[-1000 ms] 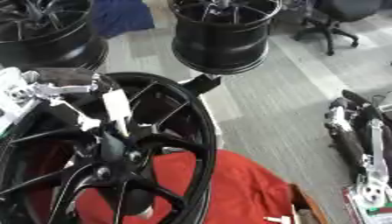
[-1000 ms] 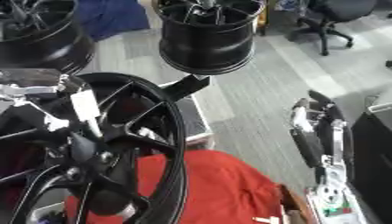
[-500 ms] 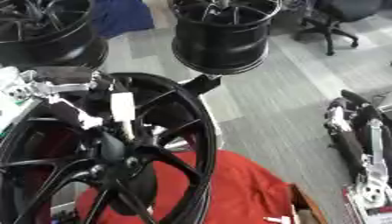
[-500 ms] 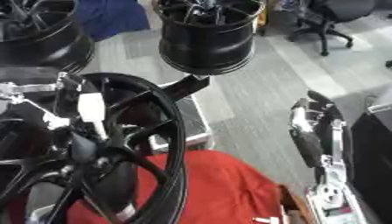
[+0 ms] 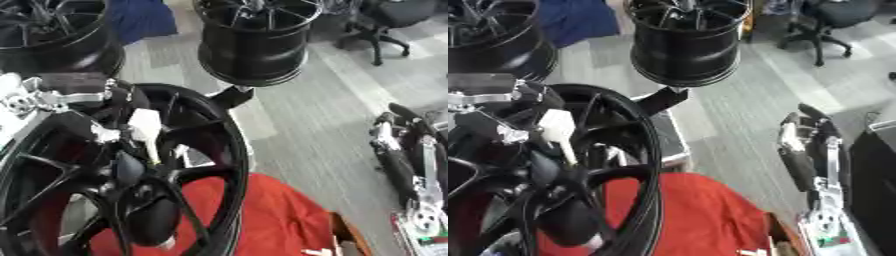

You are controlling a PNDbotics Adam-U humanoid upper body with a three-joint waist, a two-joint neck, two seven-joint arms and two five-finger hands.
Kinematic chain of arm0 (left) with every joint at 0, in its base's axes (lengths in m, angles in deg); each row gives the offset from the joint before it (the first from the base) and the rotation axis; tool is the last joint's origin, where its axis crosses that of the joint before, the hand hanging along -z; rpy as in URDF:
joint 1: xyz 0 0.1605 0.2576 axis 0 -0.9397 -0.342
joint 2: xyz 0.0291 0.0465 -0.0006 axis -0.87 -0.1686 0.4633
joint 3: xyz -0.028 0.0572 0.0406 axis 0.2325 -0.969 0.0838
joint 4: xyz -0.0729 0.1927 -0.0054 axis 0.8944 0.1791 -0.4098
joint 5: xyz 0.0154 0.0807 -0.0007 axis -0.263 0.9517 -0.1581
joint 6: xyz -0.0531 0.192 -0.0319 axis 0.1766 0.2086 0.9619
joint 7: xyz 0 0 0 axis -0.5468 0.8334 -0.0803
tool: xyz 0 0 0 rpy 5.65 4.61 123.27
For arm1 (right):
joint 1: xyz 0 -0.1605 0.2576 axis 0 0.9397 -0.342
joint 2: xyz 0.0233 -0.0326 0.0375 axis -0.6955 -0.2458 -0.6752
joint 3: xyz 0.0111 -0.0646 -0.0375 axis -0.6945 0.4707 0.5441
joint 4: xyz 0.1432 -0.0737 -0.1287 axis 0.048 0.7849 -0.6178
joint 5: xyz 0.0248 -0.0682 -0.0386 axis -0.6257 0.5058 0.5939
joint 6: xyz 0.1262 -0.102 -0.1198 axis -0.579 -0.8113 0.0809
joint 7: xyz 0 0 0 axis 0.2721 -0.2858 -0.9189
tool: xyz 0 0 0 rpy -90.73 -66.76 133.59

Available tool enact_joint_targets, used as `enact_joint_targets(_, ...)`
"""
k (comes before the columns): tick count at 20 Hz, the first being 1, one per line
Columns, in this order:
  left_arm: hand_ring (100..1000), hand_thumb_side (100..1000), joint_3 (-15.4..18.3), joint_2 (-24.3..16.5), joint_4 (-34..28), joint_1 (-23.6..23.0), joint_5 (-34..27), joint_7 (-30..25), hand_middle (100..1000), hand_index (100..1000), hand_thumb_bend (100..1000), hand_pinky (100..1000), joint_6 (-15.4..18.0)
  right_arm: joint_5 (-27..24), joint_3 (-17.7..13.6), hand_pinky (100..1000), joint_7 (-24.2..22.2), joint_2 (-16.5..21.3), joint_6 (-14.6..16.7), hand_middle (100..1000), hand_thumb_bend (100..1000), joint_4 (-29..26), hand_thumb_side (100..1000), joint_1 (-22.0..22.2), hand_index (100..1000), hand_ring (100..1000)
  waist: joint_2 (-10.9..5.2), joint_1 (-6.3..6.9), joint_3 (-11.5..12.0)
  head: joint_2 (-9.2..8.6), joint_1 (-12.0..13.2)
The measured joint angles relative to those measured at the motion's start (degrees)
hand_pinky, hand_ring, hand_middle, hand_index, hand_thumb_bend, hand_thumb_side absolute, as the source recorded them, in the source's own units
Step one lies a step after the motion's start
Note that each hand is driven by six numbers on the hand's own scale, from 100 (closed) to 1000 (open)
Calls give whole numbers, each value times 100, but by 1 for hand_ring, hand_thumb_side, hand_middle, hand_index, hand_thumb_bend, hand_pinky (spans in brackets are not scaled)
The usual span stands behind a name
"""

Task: Pull the pin out of the wheel hub.

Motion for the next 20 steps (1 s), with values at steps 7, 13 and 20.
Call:
enact_joint_targets(7, 704, 673, -169, 5, -229, 0, -181, 0, 867, 908, 120, 673, 0, 0, 0, 520, -23, 0, -4, 602, 100, 0, 495, 0, 806, 585, 0, 0, -10, 0, 0)
enact_joint_targets(13, 766, 609, -248, -36, -599, 0, -240, 0, 912, 965, 248, 712, 0, 0, 0, 519, -26, 4, -3, 602, 100, 0, 497, 0, 806, 584, 0, 8, -7, 0, -4)
enact_joint_targets(20, 724, 474, -269, -112, -721, -3, 9, 0, 856, 950, 236, 674, 0, 0, 0, 519, -30, 26, -7, 602, 100, 0, 496, 0, 806, 583, -4, 8, -1, 0, -20)
